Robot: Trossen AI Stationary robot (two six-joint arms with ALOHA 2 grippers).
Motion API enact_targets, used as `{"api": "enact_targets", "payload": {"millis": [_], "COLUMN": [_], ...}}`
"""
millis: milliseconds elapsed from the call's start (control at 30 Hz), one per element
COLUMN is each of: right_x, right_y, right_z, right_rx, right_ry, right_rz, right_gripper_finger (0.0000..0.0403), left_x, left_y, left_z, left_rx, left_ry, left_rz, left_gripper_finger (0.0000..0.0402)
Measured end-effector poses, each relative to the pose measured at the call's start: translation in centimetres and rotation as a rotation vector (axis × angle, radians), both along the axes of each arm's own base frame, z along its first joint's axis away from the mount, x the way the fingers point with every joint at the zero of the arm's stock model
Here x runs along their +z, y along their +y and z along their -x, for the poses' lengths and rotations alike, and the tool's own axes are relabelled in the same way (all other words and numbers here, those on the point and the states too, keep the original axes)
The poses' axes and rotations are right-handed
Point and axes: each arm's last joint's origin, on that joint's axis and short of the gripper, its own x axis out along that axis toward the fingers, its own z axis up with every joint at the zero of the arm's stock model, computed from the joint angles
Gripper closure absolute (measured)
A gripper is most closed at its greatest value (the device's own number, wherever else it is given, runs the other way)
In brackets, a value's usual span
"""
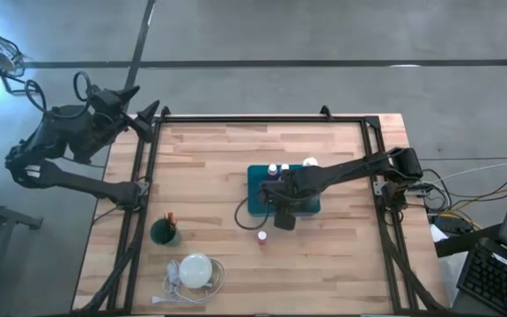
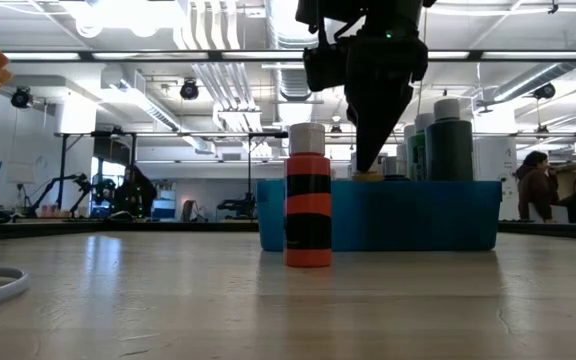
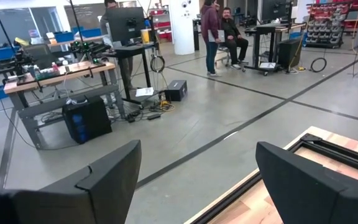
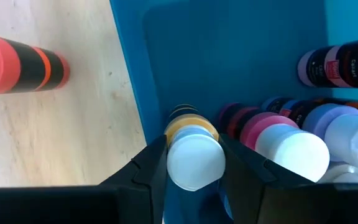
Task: Pick & Place Paint Supplies
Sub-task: Put the yellow paint bottle into the blue bin, then put the orange paint bottle into the blue bin
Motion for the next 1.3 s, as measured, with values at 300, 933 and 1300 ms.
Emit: {"api": "enact_targets", "payload": {"millis": [300,933,1300], "right_x": [-0.1,2.4,9.2], "right_y": [-0.4,-0.6,1.5], "right_z": [0.0,0.8,-0.1], "right_rx": [-0.007,-0.015,0.042], "right_ry": [0.008,-0.015,-0.172], "right_rz": [0.002,-0.005,-0.024], "right_gripper_finger": [0.0234,0.0143,0.015], "left_x": [0.0,0.0,0.0], "left_y": [0.0,0.0,0.0], "left_z": [0.0,-0.1,-0.2], "left_rx": [0.0,0.001,-0.001], "left_ry": [0.0,0.004,0.017], "left_rz": [0.0,0.0,-0.009], "left_gripper_finger": [0.0081,0.0081,0.0081]}}
